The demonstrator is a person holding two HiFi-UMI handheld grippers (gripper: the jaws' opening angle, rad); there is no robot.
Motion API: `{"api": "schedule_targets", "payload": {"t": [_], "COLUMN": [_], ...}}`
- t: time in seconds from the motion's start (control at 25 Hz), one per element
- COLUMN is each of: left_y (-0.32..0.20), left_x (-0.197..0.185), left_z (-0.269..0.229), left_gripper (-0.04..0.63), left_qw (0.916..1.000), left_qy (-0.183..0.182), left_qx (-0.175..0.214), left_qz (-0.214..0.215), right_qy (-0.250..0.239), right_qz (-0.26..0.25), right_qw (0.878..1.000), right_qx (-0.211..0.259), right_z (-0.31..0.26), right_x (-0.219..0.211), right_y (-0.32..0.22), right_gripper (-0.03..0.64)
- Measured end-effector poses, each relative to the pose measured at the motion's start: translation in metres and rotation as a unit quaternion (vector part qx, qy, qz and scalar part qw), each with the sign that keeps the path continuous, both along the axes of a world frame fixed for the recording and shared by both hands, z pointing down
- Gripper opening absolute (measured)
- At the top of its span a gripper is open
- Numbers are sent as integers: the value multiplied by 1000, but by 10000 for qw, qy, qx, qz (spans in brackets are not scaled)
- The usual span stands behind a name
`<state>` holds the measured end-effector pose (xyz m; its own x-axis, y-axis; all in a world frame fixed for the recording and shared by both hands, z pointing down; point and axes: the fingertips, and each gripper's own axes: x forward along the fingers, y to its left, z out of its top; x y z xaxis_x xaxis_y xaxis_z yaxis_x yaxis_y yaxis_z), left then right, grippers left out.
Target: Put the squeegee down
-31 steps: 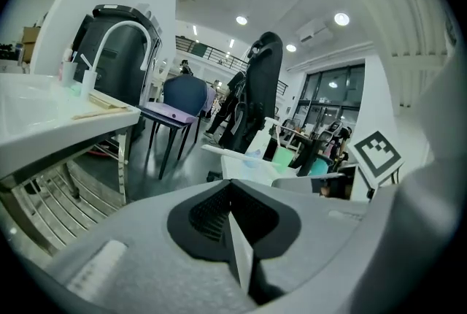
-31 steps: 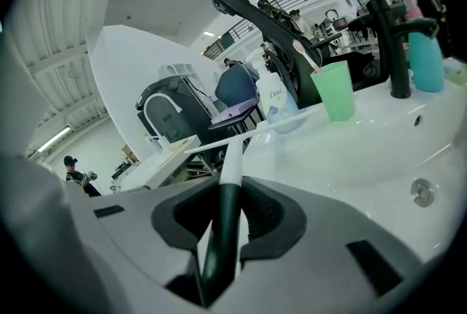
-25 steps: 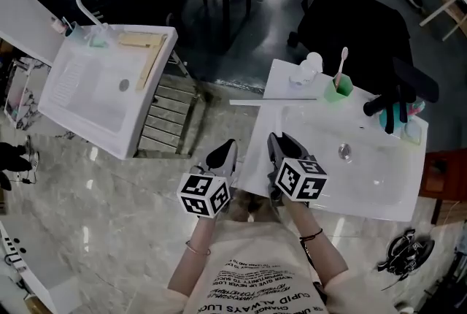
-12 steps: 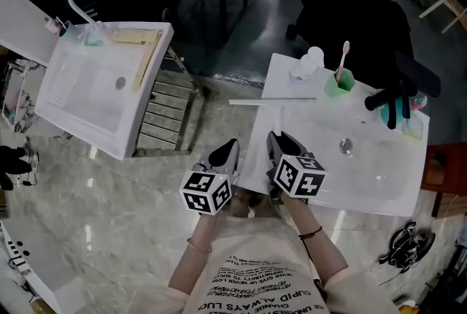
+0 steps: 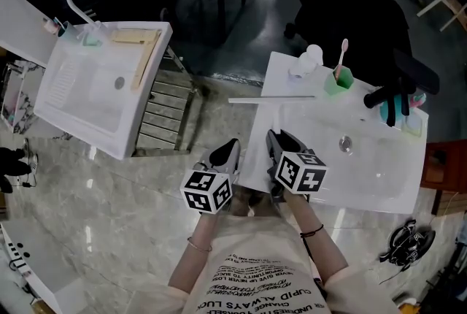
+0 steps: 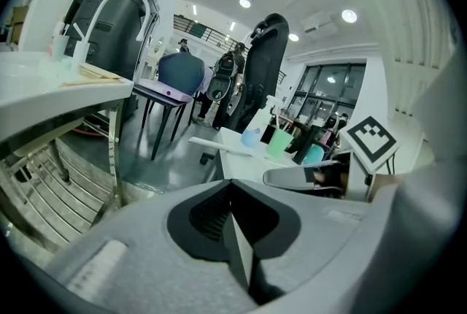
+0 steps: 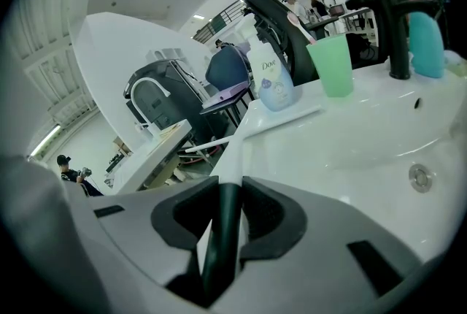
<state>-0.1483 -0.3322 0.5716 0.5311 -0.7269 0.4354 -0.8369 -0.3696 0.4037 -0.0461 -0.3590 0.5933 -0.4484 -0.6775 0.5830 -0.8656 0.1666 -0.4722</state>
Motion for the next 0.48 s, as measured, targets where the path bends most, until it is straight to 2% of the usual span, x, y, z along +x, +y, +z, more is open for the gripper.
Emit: {"api": "schedule_targets", "payload": {"t": [0.2,0.48], "left_y": [-1,-3], "left_x": [1,0], "left_z": [-4,-13], "left_gripper": [21,21], "left_qw": [10000,9998], "left_qy": [3,-10], "left_qx": [41,177], "left_qz": [57,98], "right_qy": [203,73], "right_qz": [-2,-15], "right_qw": [9998,9998], "right_qx": [-53,162], "right_z": [2,-10], "right_x": [-1,3], "right_y": [0,-4], "right_gripper": [103,127]}}
